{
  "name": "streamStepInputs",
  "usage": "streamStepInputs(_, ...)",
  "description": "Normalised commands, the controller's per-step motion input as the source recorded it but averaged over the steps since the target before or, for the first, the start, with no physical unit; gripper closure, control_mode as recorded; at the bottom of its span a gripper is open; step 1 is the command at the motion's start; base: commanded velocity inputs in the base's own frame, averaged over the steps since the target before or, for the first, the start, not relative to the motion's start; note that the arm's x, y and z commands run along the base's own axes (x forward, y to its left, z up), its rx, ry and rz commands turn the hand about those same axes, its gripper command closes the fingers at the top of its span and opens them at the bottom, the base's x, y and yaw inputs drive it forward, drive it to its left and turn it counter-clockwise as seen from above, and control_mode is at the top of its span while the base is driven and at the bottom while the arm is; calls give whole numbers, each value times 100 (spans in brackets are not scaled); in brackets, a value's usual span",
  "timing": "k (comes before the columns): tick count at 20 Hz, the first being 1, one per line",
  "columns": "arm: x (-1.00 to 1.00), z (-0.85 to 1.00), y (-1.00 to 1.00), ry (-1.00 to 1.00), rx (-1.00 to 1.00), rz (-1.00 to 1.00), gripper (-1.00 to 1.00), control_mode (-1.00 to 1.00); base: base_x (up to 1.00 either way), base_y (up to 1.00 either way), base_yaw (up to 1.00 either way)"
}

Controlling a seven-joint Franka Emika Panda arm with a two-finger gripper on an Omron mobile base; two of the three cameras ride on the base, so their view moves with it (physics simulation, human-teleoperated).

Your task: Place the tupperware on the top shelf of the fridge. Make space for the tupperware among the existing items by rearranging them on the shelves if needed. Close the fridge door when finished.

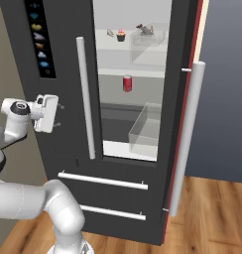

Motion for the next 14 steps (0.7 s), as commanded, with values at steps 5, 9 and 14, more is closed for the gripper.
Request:
streamStepInputs(5, 22, -7, -43, -14, 3, 45, -100, -100, 0, 0, 0)
streamStepInputs(9, -98, 44, -9, -54, 6, 20, -100, -100, 0, 0, 0)
streamStepInputs(14, -100, 53, -60, -50, 33, -1, -100, -100, 0, 0, 0)
